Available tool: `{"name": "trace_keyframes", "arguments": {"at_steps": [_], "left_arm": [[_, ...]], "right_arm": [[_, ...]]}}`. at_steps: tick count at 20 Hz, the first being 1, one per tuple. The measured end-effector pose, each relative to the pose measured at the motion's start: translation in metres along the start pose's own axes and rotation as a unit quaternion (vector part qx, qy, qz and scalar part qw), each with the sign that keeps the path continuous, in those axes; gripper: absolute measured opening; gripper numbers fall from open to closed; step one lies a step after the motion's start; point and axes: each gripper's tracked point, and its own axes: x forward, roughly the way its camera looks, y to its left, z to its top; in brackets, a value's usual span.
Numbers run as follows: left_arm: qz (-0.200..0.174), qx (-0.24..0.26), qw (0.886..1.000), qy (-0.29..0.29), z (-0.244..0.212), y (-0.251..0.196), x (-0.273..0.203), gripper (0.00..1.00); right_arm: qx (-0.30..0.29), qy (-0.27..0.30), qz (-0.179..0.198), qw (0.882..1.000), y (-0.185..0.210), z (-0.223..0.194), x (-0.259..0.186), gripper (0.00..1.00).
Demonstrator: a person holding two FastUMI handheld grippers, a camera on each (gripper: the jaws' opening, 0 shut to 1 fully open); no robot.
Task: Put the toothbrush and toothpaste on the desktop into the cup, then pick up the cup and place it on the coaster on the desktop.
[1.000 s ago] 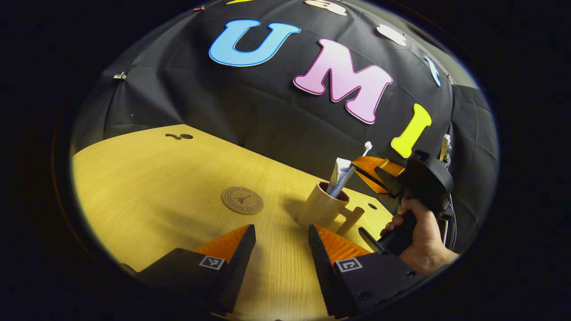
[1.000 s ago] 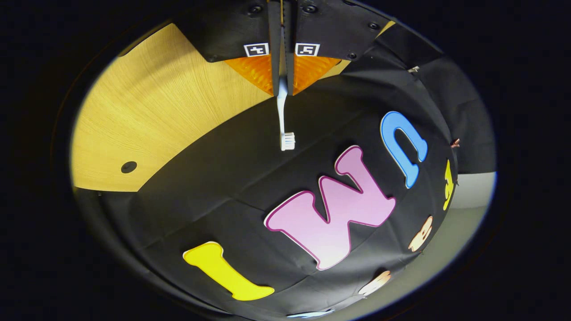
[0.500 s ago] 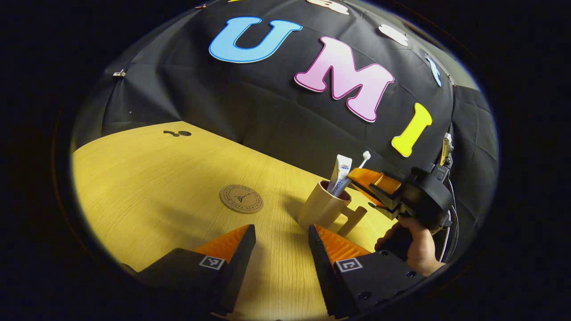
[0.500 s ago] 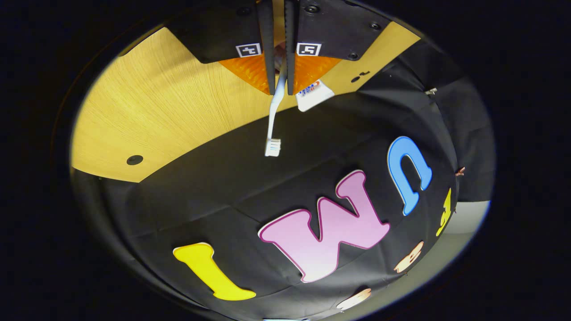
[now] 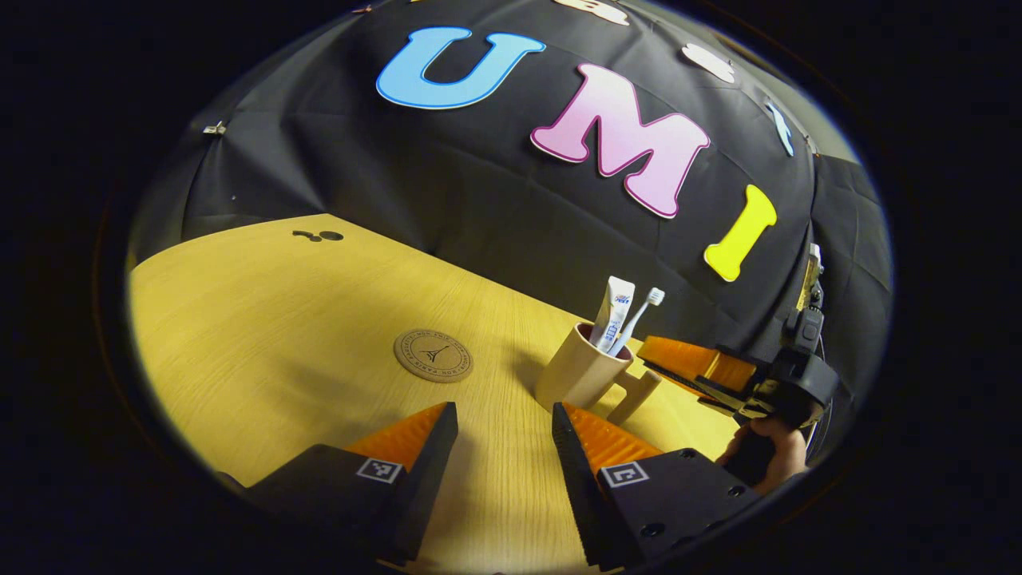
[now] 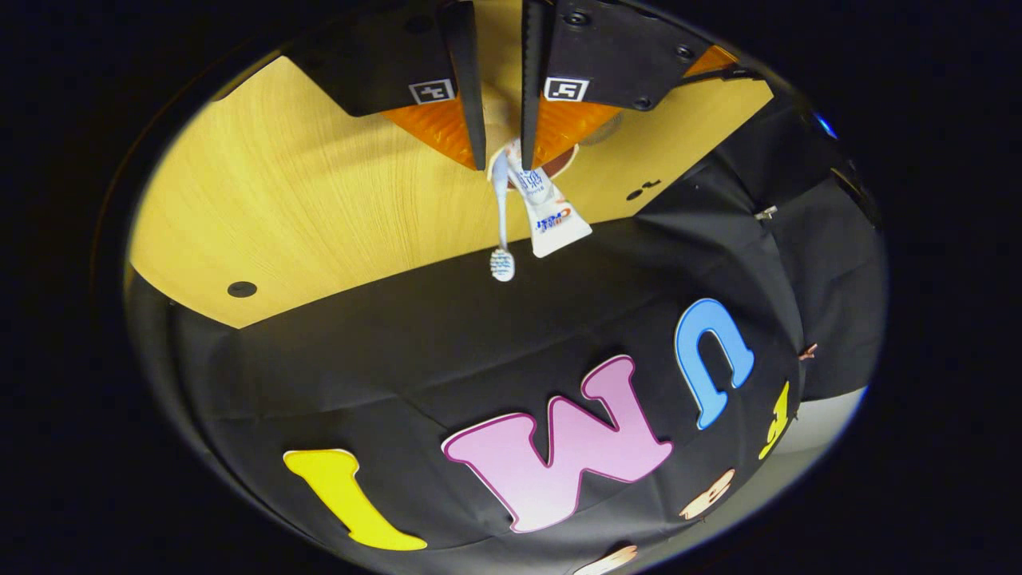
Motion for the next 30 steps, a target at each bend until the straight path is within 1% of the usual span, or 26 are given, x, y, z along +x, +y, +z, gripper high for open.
{"name": "trace_keyframes", "arguments": {"at_steps": [1, 2, 3, 4, 5, 6, 9, 10, 11, 12, 13, 14, 15, 16, 18, 21, 22, 26, 28, 30], "left_arm": [[0.001, 0.0, 1.0, 0.0, 0.0, 0.001, -0.001, 0.75], [0.002, 0.001, 1.0, 0.0, 0.001, 0.002, -0.002, 0.75], [0.002, 0.001, 1.0, 0.0, 0.001, 0.002, -0.002, 0.75], [0.003, 0.001, 1.0, -0.001, 0.002, 0.003, -0.003, 0.75], [0.005, 0.003, 1.0, -0.002, 0.002, 0.004, -0.004, 0.75], [0.007, 0.005, 1.0, -0.002, 0.004, 0.006, -0.005, 0.75], [0.013, 0.016, 1.0, -0.004, 0.004, 0.01, -0.008, 0.75], [0.015, 0.02, 1.0, -0.004, 0.004, 0.011, -0.01, 0.75], [0.017, 0.024, 1.0, -0.004, 0.004, 0.013, -0.011, 0.75], [0.019, 0.027, 0.999, -0.004, 0.004, 0.014, -0.012, 0.75], [0.022, 0.03, 0.999, -0.002, 0.002, 0.016, -0.012, 0.75], [0.026, 0.032, 0.999, 0.0, 0.001, 0.019, -0.013, 0.76], [0.029, 0.033, 0.999, 0.001, -0.001, 0.02, -0.012, 0.75], [0.03, 0.035, 0.999, 0.002, 0.0, 0.02, -0.015, 0.75], [0.032, 0.04, 0.999, -0.001, 0.001, 0.02, -0.015, 0.75], [0.035, 0.047, 0.998, -0.005, 0.002, 0.022, -0.016, 0.75], [0.039, 0.05, 0.998, -0.004, 0.001, 0.025, -0.017, 0.75], [0.05, 0.064, 0.997, -0.004, 0.003, 0.036, -0.024, 0.75], [0.054, 0.061, 0.997, -0.002, 0.002, 0.043, -0.026, 0.75], [0.059, 0.058, 0.997, -0.002, 0.002, 0.05, -0.027, 0.75]], "right_arm": [[-0.01, 0.017, 0.001, 1.0, -0.003, -0.002, -0.007, 0.26], [-0.018, 0.031, 0.006, 0.999, -0.002, -0.002, -0.012, 0.15], [-0.031, 0.052, 0.013, 0.998, -0.002, -0.002, -0.019, 0.29], [-0.044, 0.068, 0.018, 0.997, -0.002, -0.003, -0.023, 0.29], [-0.058, 0.087, 0.024, 0.994, -0.001, -0.004, -0.026, 0.19], [-0.071, 0.106, 0.029, 0.991, 0.0, -0.007, -0.027, 0.29], [-0.12, 0.16, 0.037, 0.979, 0.002, -0.015, -0.029, 0.29], [-0.135, 0.175, 0.038, 0.974, 0.0, -0.016, -0.03, 0.33], [-0.145, 0.189, 0.038, 0.97, 0.0, -0.018, -0.029, 0.28], [-0.151, 0.202, 0.036, 0.967, -0.001, -0.019, -0.028, 0.42], [-0.157, 0.219, 0.034, 0.962, -0.002, -0.024, -0.027, 0.42], [-0.162, 0.24, 0.031, 0.957, -0.004, -0.03, -0.026, 0.37], [-0.171, 0.257, 0.027, 0.951, -0.008, -0.034, -0.026, 0.41], [-0.179, 0.271, 0.02, 0.946, -0.012, -0.036, -0.025, 0.52], [-0.181, 0.298, 0.012, 0.937, -0.014, -0.042, -0.02, 0.55], [-0.19, 0.336, 0.004, 0.922, -0.018, -0.05, -0.01, 0.55], [-0.198, 0.349, 0.002, 0.916, -0.02, -0.054, -0.006, 0.55], [-0.222, 0.388, 0.007, 0.894, -0.02, -0.07, 0.007, 0.55], [-0.225, 0.408, 0.015, 0.885, -0.017, -0.082, 0.016, 0.55], [-0.236, 0.425, 0.014, 0.874, -0.018, -0.091, 0.024, 0.55]]}}
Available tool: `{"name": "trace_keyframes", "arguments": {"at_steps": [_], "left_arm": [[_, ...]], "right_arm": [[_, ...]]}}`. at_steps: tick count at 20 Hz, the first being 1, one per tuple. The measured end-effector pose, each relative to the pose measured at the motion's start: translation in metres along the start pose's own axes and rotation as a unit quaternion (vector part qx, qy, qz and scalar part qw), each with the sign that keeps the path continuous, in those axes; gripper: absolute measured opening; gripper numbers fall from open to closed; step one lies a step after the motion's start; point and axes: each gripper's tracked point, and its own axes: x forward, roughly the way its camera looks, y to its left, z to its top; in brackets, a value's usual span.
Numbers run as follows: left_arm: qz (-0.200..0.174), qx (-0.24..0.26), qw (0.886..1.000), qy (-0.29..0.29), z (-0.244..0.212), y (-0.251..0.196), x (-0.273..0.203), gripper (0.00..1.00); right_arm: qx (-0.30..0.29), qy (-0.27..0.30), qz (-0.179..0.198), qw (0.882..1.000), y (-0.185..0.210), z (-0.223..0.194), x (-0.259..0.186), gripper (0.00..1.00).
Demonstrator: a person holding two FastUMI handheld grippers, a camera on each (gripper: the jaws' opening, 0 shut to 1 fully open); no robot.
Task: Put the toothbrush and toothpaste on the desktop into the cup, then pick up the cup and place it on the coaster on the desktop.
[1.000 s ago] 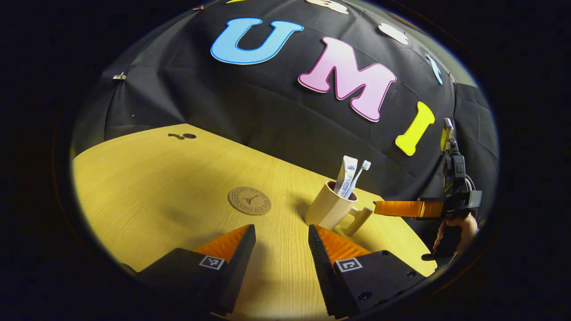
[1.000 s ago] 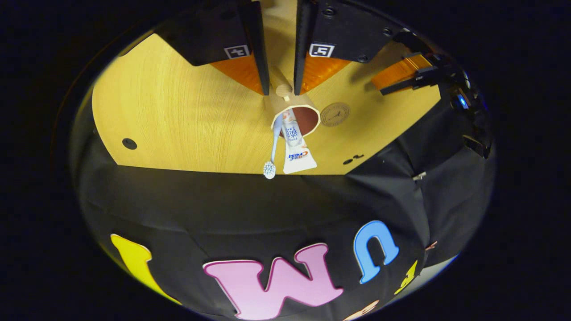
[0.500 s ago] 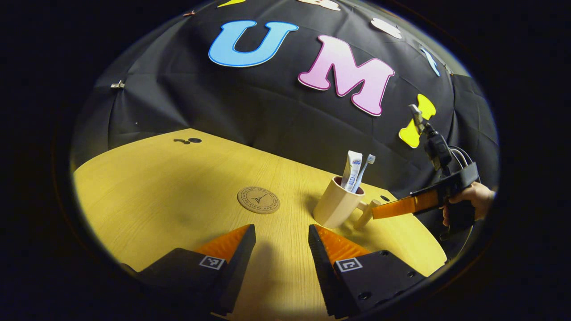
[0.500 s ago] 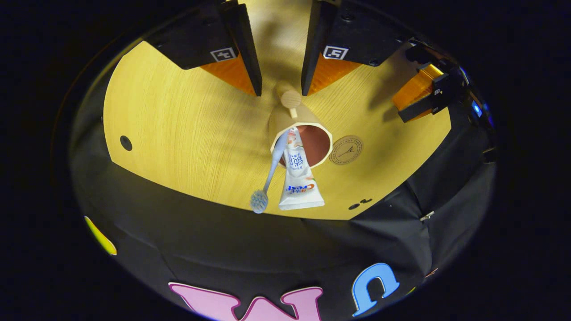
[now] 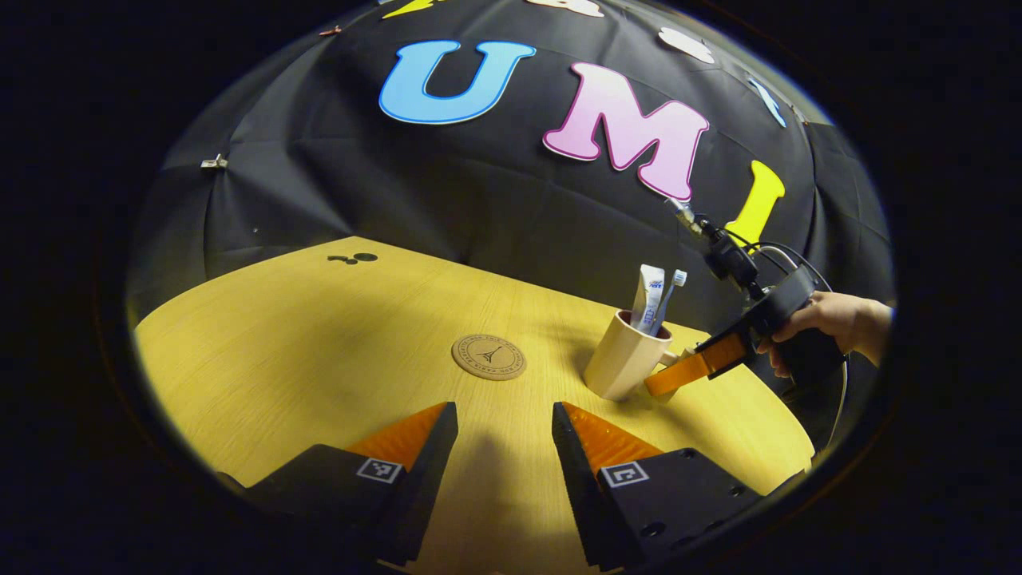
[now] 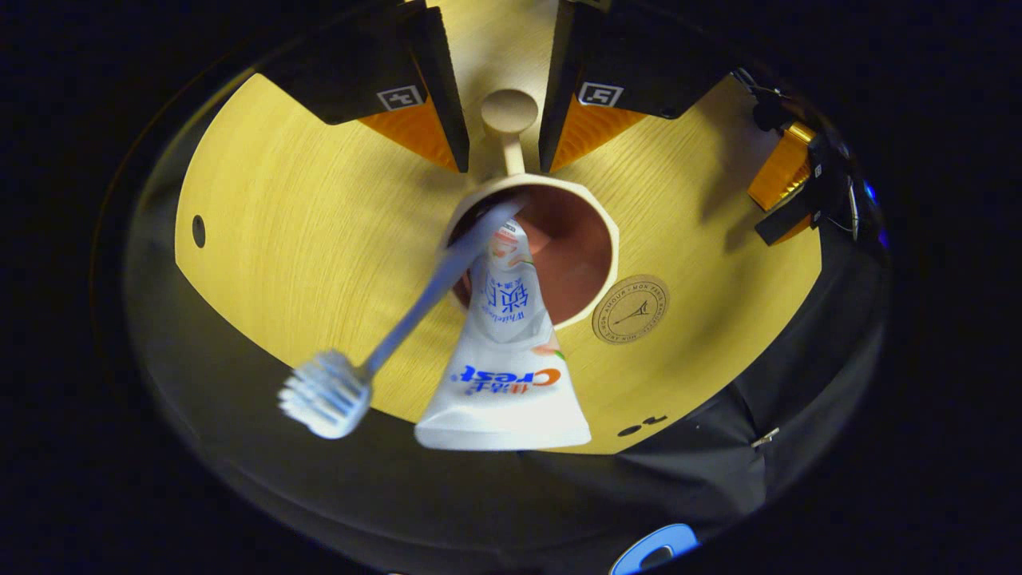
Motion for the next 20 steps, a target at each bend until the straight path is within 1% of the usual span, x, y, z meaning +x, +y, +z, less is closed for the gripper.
{"name": "trace_keyframes", "arguments": {"at_steps": [7, 8, 9, 10, 11, 12, 14, 15, 17, 19, 20], "left_arm": [[0.008, -0.013, 1.0, 0.008, -0.012, 0.01, 0.004, 0.75], [0.008, -0.013, 1.0, 0.009, -0.012, 0.009, 0.004, 0.76], [0.007, -0.013, 1.0, 0.009, -0.012, 0.009, 0.005, 0.75], [0.007, -0.013, 1.0, 0.01, -0.012, 0.008, 0.005, 0.75], [0.006, -0.013, 1.0, 0.01, -0.014, 0.009, 0.005, 0.75], [0.007, -0.012, 1.0, 0.011, -0.014, 0.009, 0.005, 0.75], [0.009, -0.012, 1.0, 0.012, -0.015, 0.012, 0.005, 0.75], [0.01, -0.013, 1.0, 0.011, -0.013, 0.013, 0.006, 0.75], [0.012, -0.014, 1.0, 0.011, -0.014, 0.015, 0.006, 0.75], [0.014, -0.016, 1.0, 0.011, -0.014, 0.018, 0.005, 0.75], [0.014, -0.017, 1.0, 0.011, -0.013, 0.02, 0.006, 0.75]], "right_arm": [[-0.015, 0.057, 0.007, 0.998, 0.004, -0.007, 0.018, 0.55], [-0.015, 0.062, 0.004, 0.998, 0.004, -0.007, 0.019, 0.64], [-0.017, 0.064, 0.001, 0.998, 0.004, -0.005, 0.021, 0.55], [-0.02, 0.065, -0.001, 0.998, 0.002, -0.003, 0.021, 0.56], [-0.021, 0.068, -0.004, 0.997, 0.001, -0.002, 0.022, 0.64], [-0.022, 0.072, -0.005, 0.997, 0.002, -0.001, 0.024, 0.58], [-0.018, 0.087, -0.001, 0.996, 0.004, -0.005, 0.027, 0.59], [-0.021, 0.092, -0.008, 0.996, 0.002, -0.005, 0.027, 0.59], [-0.033, 0.088, -0.012, 0.996, 0.001, -0.004, 0.029, 0.43], [-0.038, 0.088, -0.013, 0.995, 0.002, -0.001, 0.028, 0.39], [-0.041, 0.087, -0.012, 0.995, 0.003, -0.002, 0.028, 0.34]]}}
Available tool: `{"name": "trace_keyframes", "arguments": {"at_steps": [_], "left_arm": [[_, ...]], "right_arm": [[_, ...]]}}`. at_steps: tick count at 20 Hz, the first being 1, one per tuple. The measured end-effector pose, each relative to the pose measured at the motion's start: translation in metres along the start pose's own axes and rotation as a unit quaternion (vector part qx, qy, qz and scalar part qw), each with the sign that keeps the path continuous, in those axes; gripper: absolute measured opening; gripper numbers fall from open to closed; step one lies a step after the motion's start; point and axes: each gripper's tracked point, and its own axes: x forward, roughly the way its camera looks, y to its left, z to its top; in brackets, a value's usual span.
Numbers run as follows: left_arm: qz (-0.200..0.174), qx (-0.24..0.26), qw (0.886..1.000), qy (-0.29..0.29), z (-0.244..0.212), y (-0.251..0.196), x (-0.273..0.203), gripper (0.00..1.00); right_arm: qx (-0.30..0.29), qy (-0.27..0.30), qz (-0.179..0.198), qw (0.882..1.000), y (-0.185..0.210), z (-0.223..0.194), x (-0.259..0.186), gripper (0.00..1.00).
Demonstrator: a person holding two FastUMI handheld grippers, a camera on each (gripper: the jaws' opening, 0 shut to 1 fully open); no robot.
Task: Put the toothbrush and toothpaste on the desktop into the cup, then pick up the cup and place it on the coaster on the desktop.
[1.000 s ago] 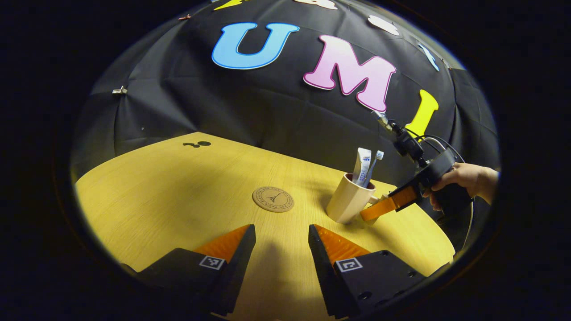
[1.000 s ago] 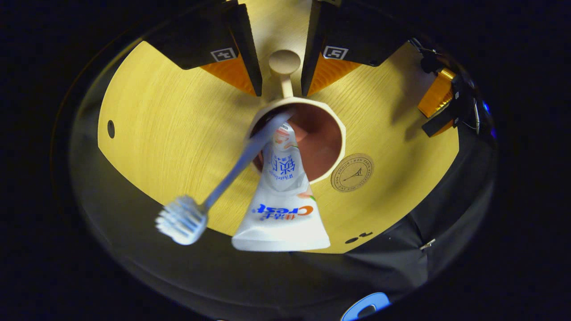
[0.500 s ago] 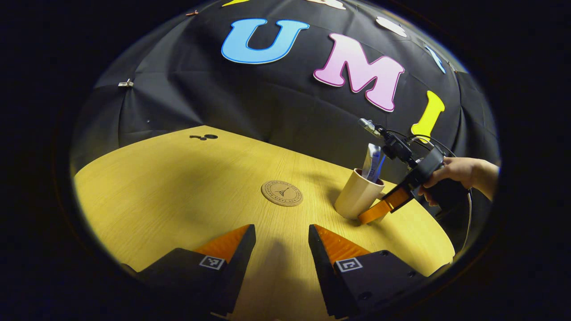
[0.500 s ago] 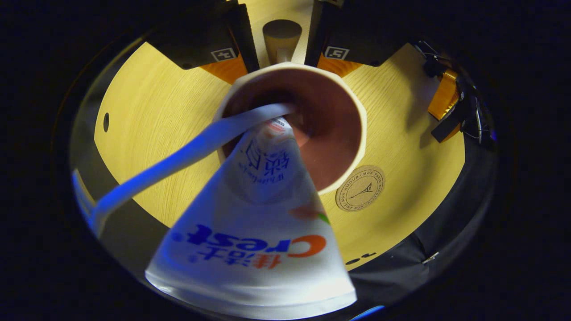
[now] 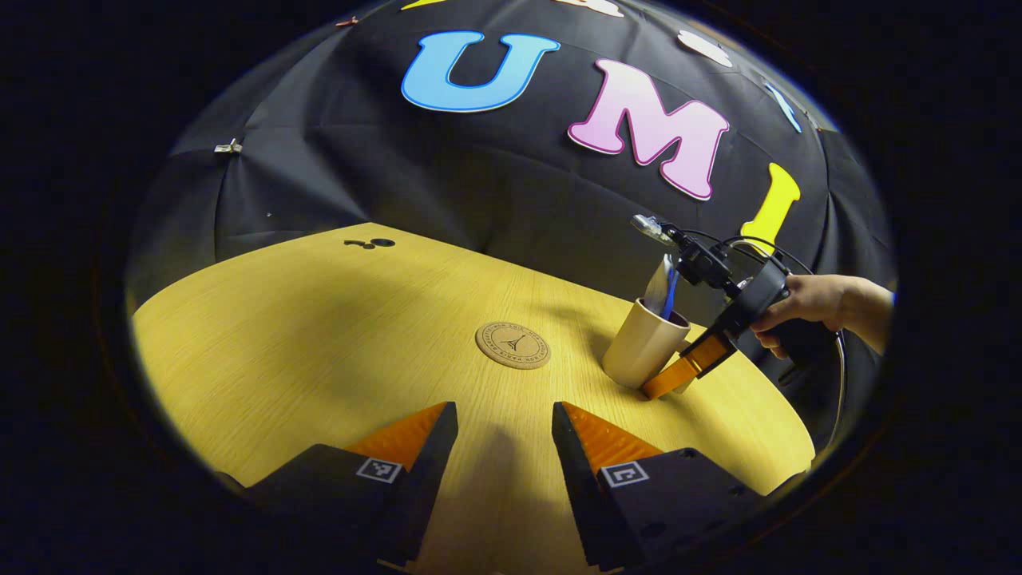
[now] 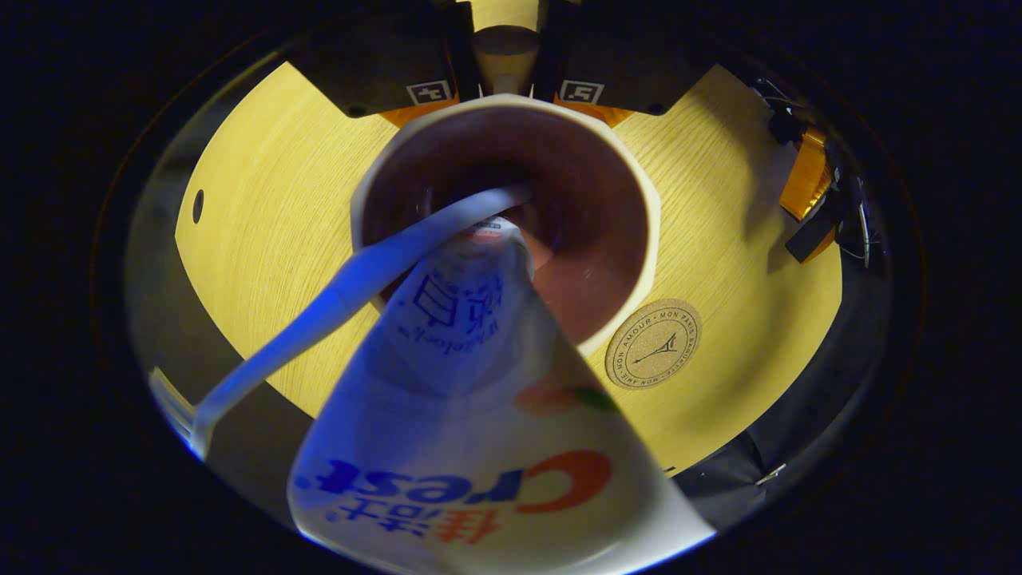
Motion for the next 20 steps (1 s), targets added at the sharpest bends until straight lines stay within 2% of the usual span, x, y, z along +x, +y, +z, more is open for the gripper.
{"name": "trace_keyframes", "arguments": {"at_steps": [1, 3, 4, 6, 9, 11, 12, 13, 15, 17, 19, 20], "left_arm": [[0.0, -0.001, 1.0, -0.001, 0.001, 0.001, 0.0, 0.75], [0.001, -0.001, 1.0, -0.003, 0.002, 0.004, -0.001, 0.75], [0.001, -0.001, 1.0, -0.004, 0.003, 0.005, -0.002, 0.75], [0.002, -0.002, 1.0, -0.007, 0.006, 0.008, -0.003, 0.75], [0.005, -0.005, 1.0, -0.012, 0.01, 0.016, -0.007, 0.75], [0.007, -0.007, 1.0, -0.015, 0.012, 0.021, -0.011, 0.75], [0.007, -0.007, 1.0, -0.016, 0.013, 0.023, -0.013, 0.75], [0.008, -0.006, 1.0, -0.018, 0.013, 0.027, -0.015, 0.75], [0.012, -0.007, 1.0, -0.019, 0.015, 0.034, -0.016, 0.75], [0.016, -0.011, 1.0, -0.022, 0.017, 0.042, -0.02, 0.75], [0.019, -0.017, 0.999, -0.026, 0.02, 0.048, -0.022, 0.75], [0.022, -0.02, 0.999, -0.027, 0.021, 0.051, -0.023, 0.75]], "right_arm": [[-0.002, 0.0, 0.001, 1.0, 0.001, 0.0, -0.001, 0.29], [-0.008, 0.002, 0.001, 1.0, 0.005, -0.001, -0.002, 0.29], [-0.011, -0.001, 0.001, 1.0, 0.007, 0.002, -0.003, 0.34], [-0.012, -0.013, 0.006, 1.0, 0.016, 0.012, -0.006, 0.34], [-0.012, -0.023, 0.011, 1.0, 0.031, 0.029, -0.008, 0.29], [-0.02, -0.027, 0.016, 0.999, 0.045, 0.041, -0.007, 0.34], [-0.023, -0.031, 0.022, 0.999, 0.053, 0.049, -0.006, 0.29], [-0.027, -0.033, 0.025, 0.999, 0.06, 0.055, -0.007, 0.38], [-0.04, -0.035, 0.029, 0.998, 0.072, 0.068, -0.006, 0.29], [-0.051, -0.035, 0.033, 0.998, 0.085, 0.079, -0.005, 0.38], [-0.058, -0.036, 0.035, 0.997, 0.096, 0.088, 0.0, 0.29], [-0.062, -0.035, 0.036, 0.997, 0.1, 0.092, 0.002, 0.33]]}}
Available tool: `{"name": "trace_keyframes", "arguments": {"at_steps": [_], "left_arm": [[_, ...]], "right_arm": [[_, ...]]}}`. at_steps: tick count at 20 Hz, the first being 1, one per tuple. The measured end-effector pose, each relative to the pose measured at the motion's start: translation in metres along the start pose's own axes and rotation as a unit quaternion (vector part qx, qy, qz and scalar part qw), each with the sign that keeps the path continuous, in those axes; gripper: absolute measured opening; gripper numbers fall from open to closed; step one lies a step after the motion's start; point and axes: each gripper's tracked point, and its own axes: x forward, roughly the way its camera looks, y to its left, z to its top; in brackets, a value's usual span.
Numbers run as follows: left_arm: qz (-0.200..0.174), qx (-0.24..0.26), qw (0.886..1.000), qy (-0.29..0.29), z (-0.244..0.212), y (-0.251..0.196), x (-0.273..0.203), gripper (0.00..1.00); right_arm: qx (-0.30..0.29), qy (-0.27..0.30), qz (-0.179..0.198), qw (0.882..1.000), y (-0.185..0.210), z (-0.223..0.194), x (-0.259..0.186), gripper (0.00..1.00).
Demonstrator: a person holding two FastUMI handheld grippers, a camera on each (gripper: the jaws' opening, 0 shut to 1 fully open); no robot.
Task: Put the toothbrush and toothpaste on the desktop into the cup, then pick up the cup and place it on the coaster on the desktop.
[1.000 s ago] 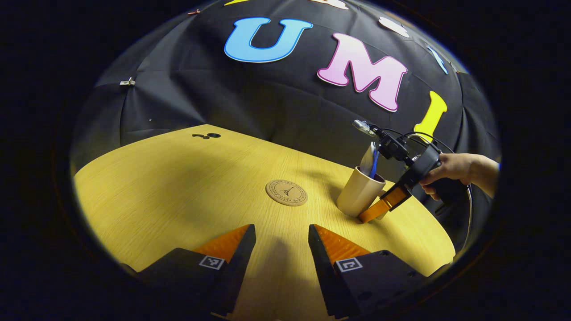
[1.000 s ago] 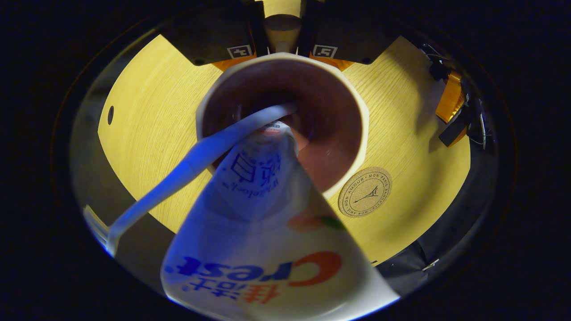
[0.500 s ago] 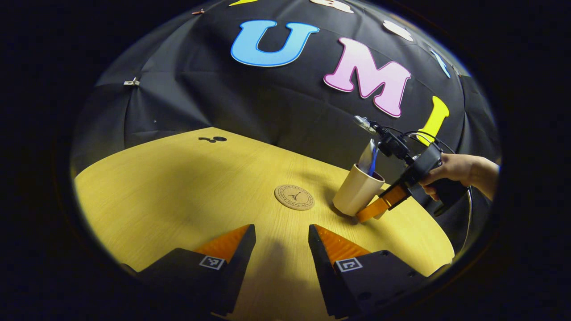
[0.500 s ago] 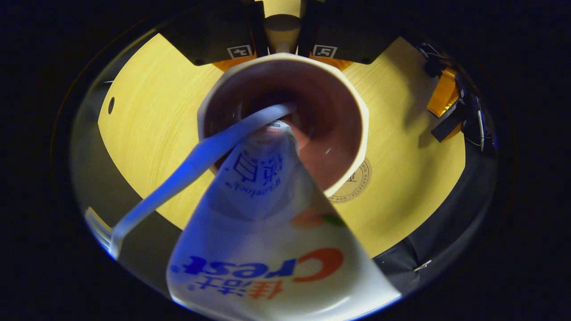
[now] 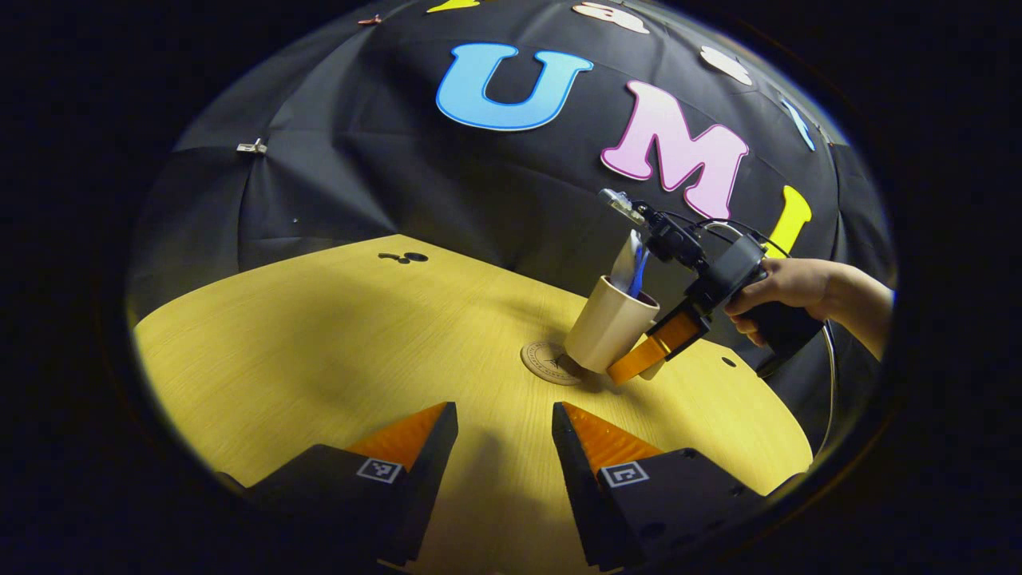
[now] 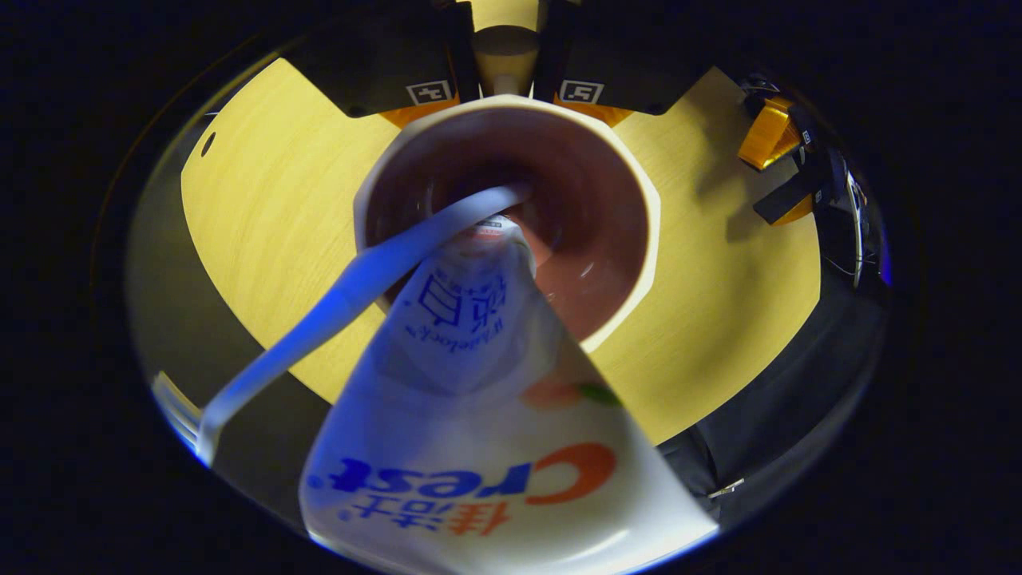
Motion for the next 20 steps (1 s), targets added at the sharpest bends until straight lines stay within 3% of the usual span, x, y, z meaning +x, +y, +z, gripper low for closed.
{"name": "trace_keyframes", "arguments": {"at_steps": [1, 4, 5, 6, 7, 8, 13, 14, 16, 18, 20], "left_arm": [[0.002, -0.002, 1.0, -0.001, 0.0, 0.003, 0.001, 0.75], [0.005, -0.01, 1.0, -0.005, 0.004, 0.009, 0.001, 0.75], [0.006, -0.011, 1.0, -0.005, 0.004, 0.011, 0.0, 0.75], [0.006, -0.012, 1.0, -0.005, 0.003, 0.011, 0.002, 0.75], [0.006, -0.012, 1.0, -0.004, 0.002, 0.012, 0.003, 0.75], [0.007, -0.012, 1.0, -0.004, 0.002, 0.012, 0.004, 0.75], [0.012, -0.017, 1.0, -0.003, 0.002, 0.017, 0.008, 0.75], [0.012, -0.019, 1.0, -0.002, 0.002, 0.017, 0.008, 0.75], [0.012, -0.021, 1.0, -0.002, 0.002, 0.017, 0.01, 0.75], [0.013, -0.022, 1.0, -0.001, 0.002, 0.016, 0.012, 0.75], [0.013, -0.023, 1.0, -0.001, 0.003, 0.017, 0.011, 0.75]], "right_arm": [[-0.003, 0.002, 0.001, 1.0, 0.004, 0.003, 0.003, 0.29], [-0.011, 0.011, 0.005, 1.0, 0.014, 0.008, 0.012, 0.29], [-0.015, 0.014, 0.005, 1.0, 0.017, 0.01, 0.017, 0.34], [-0.016, 0.015, 0.005, 1.0, 0.018, 0.011, 0.019, 0.29], [-0.016, 0.016, 0.005, 1.0, 0.019, 0.011, 0.019, 0.34], [-0.015, 0.017, 0.004, 1.0, 0.018, 0.012, 0.02, 0.29], [-0.009, 0.029, 0.002, 1.0, 0.016, 0.01, 0.027, 0.34], [-0.011, 0.026, 0.002, 1.0, 0.015, 0.011, 0.025, 0.29], [-0.006, 0.027, 0.007, 1.0, 0.016, 0.013, 0.025, 0.34], [-0.005, 0.026, 0.007, 1.0, 0.015, 0.012, 0.024, 0.29], [-0.009, 0.028, 0.003, 1.0, 0.015, 0.011, 0.025, 0.34]]}}
